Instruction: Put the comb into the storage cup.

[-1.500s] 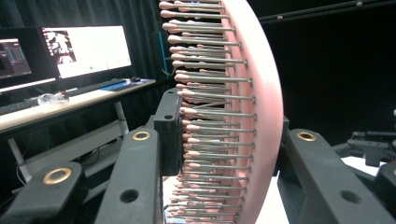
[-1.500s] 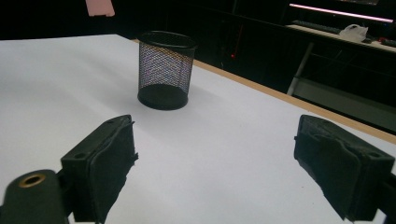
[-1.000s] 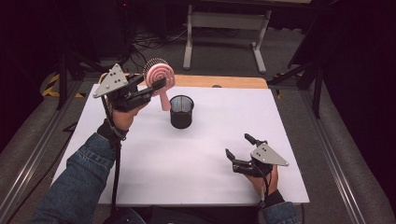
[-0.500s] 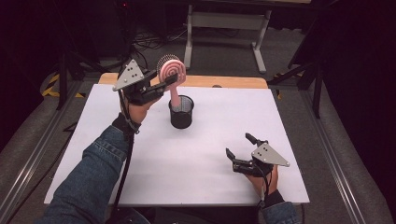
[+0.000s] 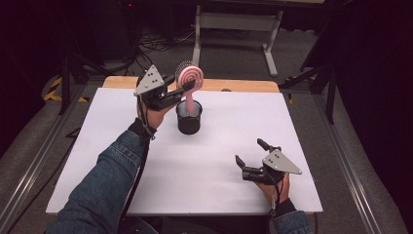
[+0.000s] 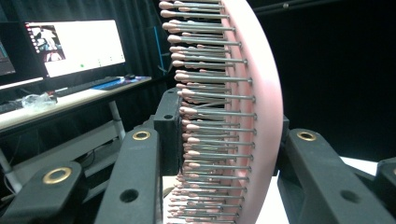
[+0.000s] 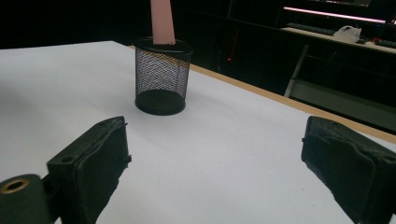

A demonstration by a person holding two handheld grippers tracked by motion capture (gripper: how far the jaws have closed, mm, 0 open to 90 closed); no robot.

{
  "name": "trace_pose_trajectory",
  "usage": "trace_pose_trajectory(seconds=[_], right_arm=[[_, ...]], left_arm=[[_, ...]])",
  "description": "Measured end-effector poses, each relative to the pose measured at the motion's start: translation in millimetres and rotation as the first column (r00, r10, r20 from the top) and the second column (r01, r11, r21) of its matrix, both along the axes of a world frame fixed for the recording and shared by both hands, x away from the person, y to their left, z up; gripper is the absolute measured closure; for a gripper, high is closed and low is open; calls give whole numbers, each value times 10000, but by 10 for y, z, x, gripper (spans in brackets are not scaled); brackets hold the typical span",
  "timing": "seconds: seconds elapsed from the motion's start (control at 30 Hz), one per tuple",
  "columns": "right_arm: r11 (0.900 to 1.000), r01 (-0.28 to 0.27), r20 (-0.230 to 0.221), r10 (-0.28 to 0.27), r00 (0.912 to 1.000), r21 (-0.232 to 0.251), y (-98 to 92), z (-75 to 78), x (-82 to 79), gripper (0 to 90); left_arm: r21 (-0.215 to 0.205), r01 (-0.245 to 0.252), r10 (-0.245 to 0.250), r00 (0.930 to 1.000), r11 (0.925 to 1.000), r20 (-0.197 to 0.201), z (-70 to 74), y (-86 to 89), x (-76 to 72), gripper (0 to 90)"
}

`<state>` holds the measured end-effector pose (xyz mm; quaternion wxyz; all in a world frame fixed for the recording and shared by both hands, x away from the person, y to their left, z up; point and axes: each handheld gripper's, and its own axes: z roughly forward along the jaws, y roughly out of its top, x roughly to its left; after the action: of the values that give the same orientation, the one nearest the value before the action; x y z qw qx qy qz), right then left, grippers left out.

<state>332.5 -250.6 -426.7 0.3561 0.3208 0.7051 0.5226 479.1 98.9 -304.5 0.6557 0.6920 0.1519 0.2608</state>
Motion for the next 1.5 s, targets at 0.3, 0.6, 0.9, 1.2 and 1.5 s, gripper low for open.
trace_pose_trajectory(seconds=[0.3,0.6,0.9,1.2,1.5], right_arm=[[10000,-52,-39,51,10000,-74,12,-13,7,82],[9998,-121,-141,118,9998,-173,25,-26,12,88],[9995,-161,-168,157,9997,-275,37,-30,15,90],[9992,-212,-207,205,9996,-334,44,-40,21,100],[9989,-220,-251,210,9995,-420,50,-47,24,104]], left_arm=[[-10,-90,90,9996,10000,-250,-149,-67,85,629],[14,-119,119,9976,9999,-682,-311,-96,123,629],[-257,-301,270,9931,9992,-1142,-482,-71,147,629],[-399,-347,283,9882,9986,-1506,-633,-57,158,628],[-609,-344,228,9832,9976,-1812,-766,-40,153,628]])
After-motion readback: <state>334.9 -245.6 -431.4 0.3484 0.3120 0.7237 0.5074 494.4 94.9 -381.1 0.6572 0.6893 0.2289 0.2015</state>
